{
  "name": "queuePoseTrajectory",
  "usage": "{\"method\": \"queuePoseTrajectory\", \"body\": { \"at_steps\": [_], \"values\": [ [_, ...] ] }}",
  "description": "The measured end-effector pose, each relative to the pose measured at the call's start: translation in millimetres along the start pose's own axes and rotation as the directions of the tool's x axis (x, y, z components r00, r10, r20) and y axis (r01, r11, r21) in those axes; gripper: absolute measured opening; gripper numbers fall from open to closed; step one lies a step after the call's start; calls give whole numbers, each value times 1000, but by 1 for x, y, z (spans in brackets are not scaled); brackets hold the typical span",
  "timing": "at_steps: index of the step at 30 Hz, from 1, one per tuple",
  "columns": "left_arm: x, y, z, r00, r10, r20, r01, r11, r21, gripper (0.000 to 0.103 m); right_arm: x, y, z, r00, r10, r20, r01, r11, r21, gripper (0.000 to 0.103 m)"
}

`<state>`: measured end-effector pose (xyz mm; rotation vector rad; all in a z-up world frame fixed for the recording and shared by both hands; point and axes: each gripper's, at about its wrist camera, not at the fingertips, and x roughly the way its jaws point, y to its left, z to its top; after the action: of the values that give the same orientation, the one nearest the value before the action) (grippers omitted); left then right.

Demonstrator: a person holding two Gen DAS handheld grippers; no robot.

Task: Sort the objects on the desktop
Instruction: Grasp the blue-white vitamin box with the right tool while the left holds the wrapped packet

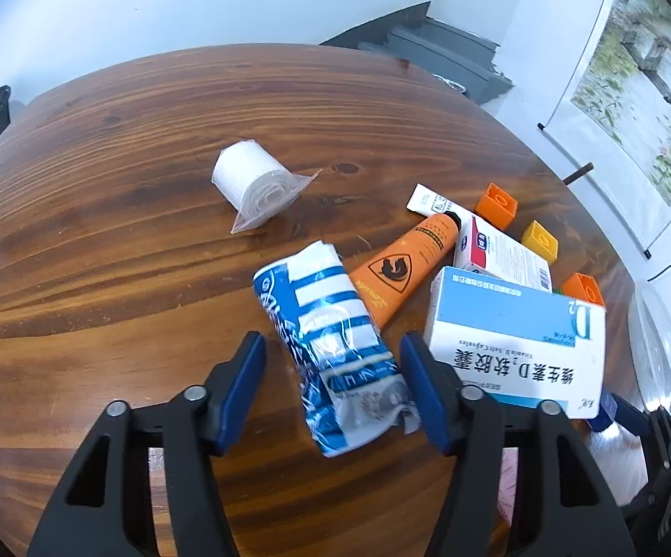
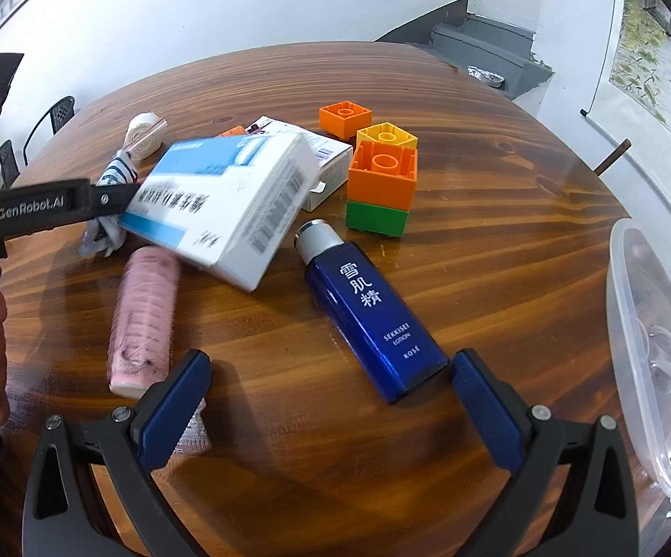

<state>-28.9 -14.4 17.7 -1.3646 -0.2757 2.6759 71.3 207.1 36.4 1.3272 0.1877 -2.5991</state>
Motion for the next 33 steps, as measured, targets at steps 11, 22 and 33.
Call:
{"method": "queuePoseTrajectory", "body": {
  "at_steps": [11,22,33],
  "values": [
    [-9,28,5,999,-32,-21,30,996,-87,62,0,0,0,1000,0,0,0,1000,0,103],
    [0,1,-3,995,96,8,-97,991,88,44,-1,-1,0,1000,20,7,-20,1000,4,103],
    [-21,-1,-8,998,55,31,-58,995,87,43,-33,-8,-8,969,151,197,-162,986,40,101]
  ]
}}
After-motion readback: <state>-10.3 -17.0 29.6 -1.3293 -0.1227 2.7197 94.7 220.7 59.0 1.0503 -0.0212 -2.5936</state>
